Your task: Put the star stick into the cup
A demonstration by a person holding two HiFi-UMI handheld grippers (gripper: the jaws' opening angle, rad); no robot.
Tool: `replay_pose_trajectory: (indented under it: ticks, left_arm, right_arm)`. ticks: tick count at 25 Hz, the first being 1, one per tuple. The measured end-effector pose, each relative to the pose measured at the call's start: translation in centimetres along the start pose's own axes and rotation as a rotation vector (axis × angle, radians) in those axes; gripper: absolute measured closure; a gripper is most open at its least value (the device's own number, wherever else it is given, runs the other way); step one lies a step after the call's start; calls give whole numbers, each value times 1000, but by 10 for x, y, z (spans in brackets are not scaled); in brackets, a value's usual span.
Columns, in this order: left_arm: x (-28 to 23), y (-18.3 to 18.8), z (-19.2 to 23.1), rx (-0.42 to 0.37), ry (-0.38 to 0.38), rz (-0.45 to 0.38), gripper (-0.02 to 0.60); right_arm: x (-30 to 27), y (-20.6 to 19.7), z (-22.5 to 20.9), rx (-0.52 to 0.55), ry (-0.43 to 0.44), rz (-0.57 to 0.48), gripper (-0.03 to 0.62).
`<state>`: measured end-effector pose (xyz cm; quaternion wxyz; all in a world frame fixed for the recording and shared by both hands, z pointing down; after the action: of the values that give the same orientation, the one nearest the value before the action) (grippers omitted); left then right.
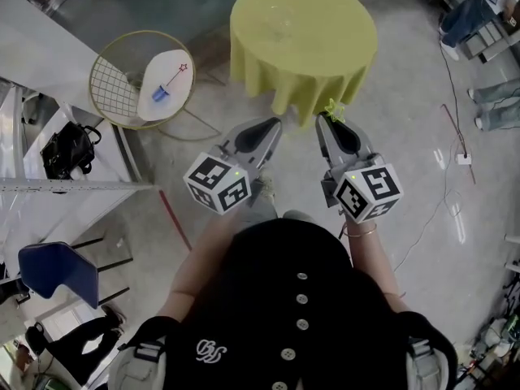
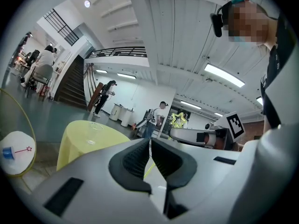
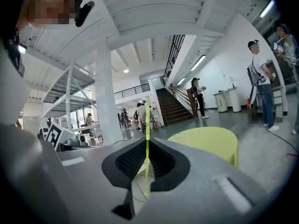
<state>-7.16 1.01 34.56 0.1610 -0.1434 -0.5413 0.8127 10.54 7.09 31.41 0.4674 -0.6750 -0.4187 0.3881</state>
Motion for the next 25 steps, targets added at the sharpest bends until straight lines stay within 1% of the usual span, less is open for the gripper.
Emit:
replay_pose_trajectory:
  ticks: [8, 13, 18, 25]
  left_arm:
    - [-26, 19, 48, 1, -51, 32, 558]
    - [-36, 30, 74, 1, -63, 31, 558]
    - [-47, 36, 92, 15, -75, 29, 558]
    - [-56, 42, 106, 35, -89, 27, 558]
  right_arm:
    - [-53, 12, -12, 13, -24, 1, 579]
    - [-80, 15, -20, 11, -30, 9, 578]
    - [-100, 18, -26, 7, -35, 11, 578]
    - [-116, 19, -27, 2, -33, 31, 579]
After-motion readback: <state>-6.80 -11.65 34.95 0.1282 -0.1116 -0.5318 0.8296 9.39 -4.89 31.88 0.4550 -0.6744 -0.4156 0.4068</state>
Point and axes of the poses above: the fingertips, and each gripper's own axes: x backward along the fingers, z to its left, y out of its top, the point moved 8 cm from there along x, backward along the fingers, and after that the axes turned 1 degree about -x, right-handed, at the moved point
